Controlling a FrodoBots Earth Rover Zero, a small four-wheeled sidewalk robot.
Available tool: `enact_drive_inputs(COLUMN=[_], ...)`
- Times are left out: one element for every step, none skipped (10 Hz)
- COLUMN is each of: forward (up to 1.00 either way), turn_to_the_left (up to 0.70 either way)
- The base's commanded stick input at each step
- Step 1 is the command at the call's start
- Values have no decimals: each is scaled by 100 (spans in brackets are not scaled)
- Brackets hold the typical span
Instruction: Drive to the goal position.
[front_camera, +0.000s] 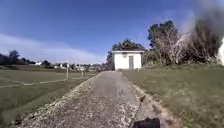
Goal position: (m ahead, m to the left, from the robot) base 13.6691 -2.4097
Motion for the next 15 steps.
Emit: enact_drive_inputs(forward=[70,70,70,70,70,70,70,70,70,70,70,70,70,70,70], turn_to_the_left=[0,0,14,14,14,14,12,4,0,0,0,0,0,-14,-14])
